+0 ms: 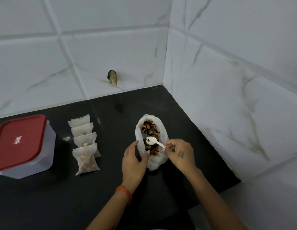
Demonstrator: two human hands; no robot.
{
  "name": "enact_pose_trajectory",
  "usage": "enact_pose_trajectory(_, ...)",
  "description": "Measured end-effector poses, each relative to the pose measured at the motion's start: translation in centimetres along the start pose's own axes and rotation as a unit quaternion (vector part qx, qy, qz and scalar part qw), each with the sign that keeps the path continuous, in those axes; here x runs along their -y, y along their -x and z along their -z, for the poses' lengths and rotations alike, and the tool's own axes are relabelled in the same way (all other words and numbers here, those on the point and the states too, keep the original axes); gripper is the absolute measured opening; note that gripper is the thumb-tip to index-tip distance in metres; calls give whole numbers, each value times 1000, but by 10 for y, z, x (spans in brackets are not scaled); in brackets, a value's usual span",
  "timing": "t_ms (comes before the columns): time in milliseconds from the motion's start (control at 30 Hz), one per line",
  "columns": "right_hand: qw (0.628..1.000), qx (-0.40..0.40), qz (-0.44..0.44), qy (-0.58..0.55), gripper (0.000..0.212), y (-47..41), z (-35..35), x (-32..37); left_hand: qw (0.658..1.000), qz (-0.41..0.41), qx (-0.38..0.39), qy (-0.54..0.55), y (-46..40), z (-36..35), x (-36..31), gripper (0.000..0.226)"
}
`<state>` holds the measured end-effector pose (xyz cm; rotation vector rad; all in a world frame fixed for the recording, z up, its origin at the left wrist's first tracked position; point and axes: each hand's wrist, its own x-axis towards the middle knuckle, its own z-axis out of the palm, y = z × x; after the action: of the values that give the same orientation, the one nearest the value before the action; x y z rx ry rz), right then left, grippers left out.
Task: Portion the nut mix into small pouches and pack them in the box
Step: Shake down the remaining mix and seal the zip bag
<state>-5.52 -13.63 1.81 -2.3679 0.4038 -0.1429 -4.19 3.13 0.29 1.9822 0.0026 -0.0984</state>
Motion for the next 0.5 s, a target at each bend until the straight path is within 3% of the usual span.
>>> enact_pose_trajectory(167,985,-90,146,-5,16,1,8,-1,993,-99,-49,-38,-17,1,-27,44)
enact_pose_trajectory(400,947,-164,266,70,24,2,22,-2,998,-49,-15,-37,-37,-7,-51,12)
enact_pose_trajectory(500,935,-187,285,94,23,3,25,-4,997,-40,-15,-70,-42,-11,-53,9)
